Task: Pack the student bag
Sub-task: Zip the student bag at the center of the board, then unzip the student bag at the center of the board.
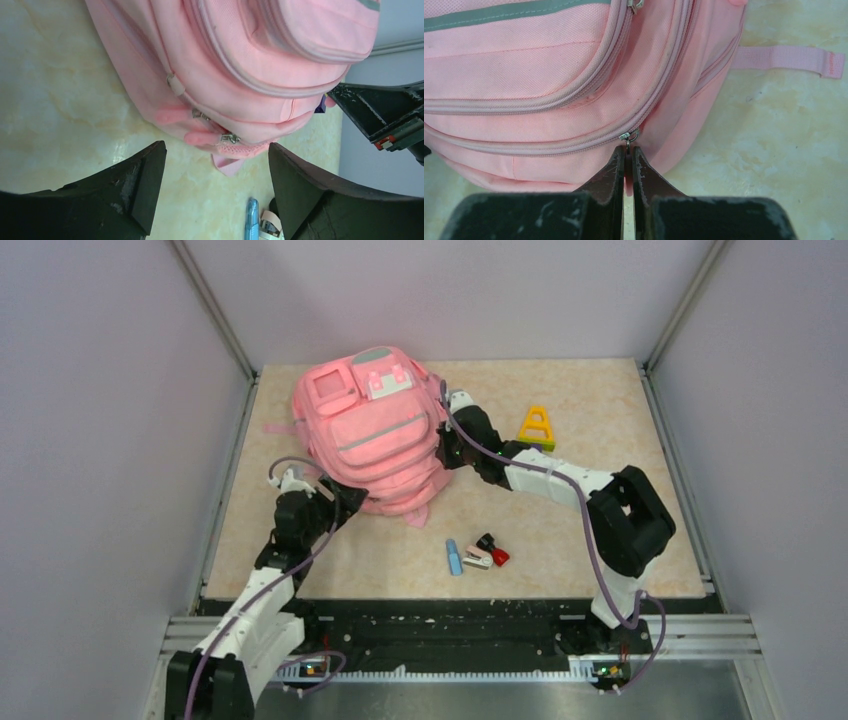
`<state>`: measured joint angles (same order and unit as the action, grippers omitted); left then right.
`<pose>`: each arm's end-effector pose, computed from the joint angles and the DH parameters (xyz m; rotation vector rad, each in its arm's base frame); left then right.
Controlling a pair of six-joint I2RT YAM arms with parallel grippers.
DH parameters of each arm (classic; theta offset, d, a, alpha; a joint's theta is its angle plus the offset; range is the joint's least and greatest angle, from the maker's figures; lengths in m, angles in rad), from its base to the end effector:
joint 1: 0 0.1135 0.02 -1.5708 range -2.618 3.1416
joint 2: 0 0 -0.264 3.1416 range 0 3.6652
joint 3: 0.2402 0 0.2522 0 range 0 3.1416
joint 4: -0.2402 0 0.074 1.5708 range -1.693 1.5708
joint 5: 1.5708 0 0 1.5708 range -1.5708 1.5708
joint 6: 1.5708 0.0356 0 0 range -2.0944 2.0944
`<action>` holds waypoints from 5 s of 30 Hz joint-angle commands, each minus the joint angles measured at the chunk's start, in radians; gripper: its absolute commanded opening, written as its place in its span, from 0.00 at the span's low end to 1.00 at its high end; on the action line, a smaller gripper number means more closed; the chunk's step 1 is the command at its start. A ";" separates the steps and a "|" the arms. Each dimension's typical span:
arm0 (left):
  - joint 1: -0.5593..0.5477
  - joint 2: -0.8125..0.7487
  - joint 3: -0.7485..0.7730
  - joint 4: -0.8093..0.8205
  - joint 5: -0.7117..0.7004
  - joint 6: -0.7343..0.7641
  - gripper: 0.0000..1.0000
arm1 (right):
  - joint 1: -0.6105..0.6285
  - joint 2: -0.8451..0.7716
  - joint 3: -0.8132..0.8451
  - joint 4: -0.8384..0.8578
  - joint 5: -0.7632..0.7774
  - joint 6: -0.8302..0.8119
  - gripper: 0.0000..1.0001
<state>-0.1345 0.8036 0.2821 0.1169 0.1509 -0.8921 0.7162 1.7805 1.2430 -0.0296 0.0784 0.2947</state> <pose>0.1771 -0.0294 0.1905 -0.6665 1.9525 -0.8031 0.3099 0.2660 0.2390 -0.4099 2.1402 0.5040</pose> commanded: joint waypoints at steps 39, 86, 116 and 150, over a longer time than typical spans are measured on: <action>-0.009 -0.087 0.010 -0.062 -0.398 0.084 0.00 | 0.077 -0.223 -0.240 0.010 0.178 0.021 0.00; 0.334 -0.174 0.158 -0.350 0.005 0.276 0.00 | -0.216 -0.185 -0.085 0.144 -0.449 -0.491 0.49; 0.337 -0.147 0.173 -0.338 0.087 0.285 0.00 | -0.078 0.111 0.209 -0.050 -0.959 -0.882 0.61; 0.346 -0.217 0.112 -0.249 -0.017 0.143 0.00 | 0.135 0.099 0.252 -0.411 -0.493 -0.412 0.00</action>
<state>0.2024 0.6174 0.3794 -0.3088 0.1768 -0.7044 0.7860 1.8580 1.4429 -0.2676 -0.4709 -0.2352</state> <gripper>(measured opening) 0.123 0.017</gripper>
